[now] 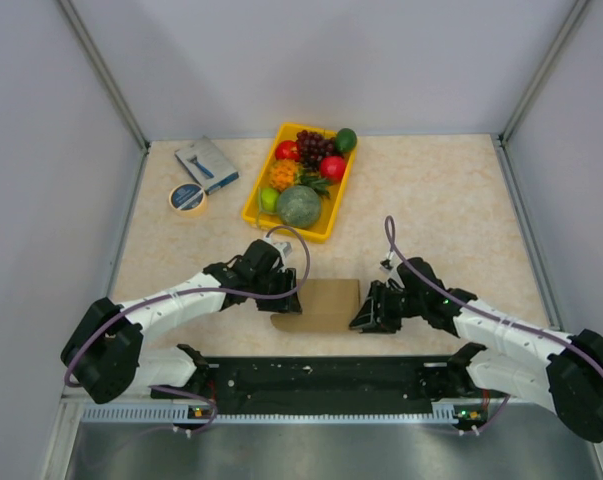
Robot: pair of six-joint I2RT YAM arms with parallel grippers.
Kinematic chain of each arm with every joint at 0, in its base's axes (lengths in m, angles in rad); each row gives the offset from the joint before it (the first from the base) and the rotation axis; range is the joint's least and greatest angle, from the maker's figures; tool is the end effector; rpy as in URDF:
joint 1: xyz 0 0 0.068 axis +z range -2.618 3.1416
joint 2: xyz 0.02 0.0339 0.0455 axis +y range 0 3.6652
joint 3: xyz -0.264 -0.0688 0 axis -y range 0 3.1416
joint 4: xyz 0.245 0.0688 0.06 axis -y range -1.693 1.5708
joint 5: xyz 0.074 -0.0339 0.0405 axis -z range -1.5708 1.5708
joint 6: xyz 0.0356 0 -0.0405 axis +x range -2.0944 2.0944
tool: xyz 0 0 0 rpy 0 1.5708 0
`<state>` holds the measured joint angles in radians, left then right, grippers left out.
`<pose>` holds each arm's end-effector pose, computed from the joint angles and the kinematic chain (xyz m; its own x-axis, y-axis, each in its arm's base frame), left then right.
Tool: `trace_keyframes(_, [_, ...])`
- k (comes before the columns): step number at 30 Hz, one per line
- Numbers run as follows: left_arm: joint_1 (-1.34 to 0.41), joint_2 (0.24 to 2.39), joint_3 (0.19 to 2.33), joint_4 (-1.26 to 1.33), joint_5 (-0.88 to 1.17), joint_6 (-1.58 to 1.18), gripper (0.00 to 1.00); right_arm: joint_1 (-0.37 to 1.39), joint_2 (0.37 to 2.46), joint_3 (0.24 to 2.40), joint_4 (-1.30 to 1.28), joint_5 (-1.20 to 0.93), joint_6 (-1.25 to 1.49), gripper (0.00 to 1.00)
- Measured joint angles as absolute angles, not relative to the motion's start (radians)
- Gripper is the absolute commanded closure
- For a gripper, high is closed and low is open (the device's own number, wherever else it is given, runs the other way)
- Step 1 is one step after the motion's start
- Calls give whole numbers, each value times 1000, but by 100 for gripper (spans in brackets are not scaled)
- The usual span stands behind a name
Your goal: Fold the paper box
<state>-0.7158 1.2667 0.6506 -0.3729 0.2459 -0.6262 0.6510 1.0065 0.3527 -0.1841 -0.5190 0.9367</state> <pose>0.1718 -0.1609 0.1821 -0.9430 0.0668 -0.3261 0.2280 0.8432 -0.4869 0.1325 0.1231 0.1572 -0.9868 0.1276 -0.0994 0.0082 0.6529 0.7574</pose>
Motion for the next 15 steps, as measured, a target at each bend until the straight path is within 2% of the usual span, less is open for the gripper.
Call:
trace_keyframes(4, [-715, 1267, 650, -371, 246, -628, 47, 651, 1025, 351, -122, -552, 972, 61])
trace_keyframes(5, [-715, 1266, 649, -368, 246, -628, 47, 651, 1031, 351, -110, -560, 980, 66])
trace_keyframes(7, [-715, 1265, 646, -367, 246, -628, 47, 651, 1038, 345, -82, -570, 994, 69])
trace_keyframes(15, [-713, 1264, 643, -361, 249, -627, 47, 619, 1022, 259, 35, -578, 1072, 70])
